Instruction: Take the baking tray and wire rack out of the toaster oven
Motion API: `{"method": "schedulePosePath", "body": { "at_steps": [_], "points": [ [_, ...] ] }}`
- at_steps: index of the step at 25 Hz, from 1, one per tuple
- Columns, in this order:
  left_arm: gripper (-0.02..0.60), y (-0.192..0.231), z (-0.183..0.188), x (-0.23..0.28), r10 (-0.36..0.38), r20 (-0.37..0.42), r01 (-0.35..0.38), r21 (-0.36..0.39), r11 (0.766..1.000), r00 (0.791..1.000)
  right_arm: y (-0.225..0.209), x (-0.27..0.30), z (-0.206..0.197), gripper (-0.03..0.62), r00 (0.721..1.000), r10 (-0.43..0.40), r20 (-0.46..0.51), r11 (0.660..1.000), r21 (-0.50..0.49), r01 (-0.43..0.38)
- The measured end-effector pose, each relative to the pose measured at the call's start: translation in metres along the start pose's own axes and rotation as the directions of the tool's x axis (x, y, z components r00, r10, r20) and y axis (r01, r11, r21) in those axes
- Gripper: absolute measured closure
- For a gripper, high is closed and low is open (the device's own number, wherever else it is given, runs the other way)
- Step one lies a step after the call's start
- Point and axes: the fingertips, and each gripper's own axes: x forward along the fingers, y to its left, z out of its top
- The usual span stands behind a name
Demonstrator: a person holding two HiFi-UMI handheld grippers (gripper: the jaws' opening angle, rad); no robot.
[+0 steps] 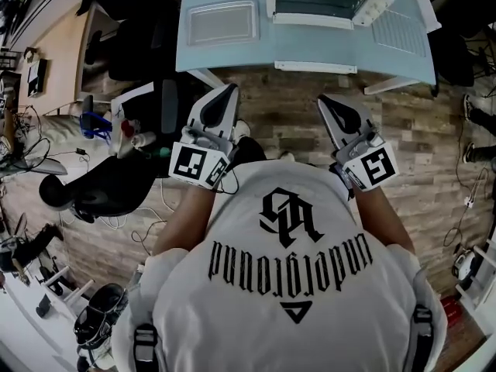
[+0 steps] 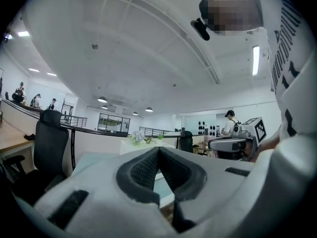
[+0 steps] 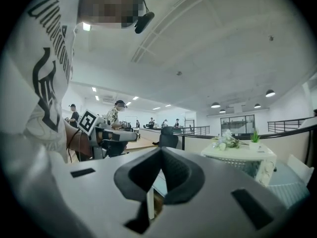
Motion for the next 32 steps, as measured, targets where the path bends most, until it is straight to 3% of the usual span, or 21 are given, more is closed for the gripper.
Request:
{"method": "schedulePosePath", "body": {
  "at_steps": [8,15,32],
  "points": [
    [0.584,-0.059,0.003,-0.014,0.026,0.031,-0.026,0.019,0.999,0.999,0.015,-0.059,0.000,0.589,1.000,0.028,0.004,1.000,-0.003,-0.028],
    [0.583,-0.084,0.002,-0.033,0.038,0.027,-0.039,0.037,0.999,0.999,0.033,-0.082,0.001,0.589,0.998,0.057,0.017,0.998,-0.021,-0.057],
    [0.584,-0.072,0.008,-0.068,0.068,0.052,-0.071,0.043,0.997,0.996,0.054,-0.066,0.015,0.589,0.995,0.080,0.059,0.996,-0.043,-0.078]
  ]
}}
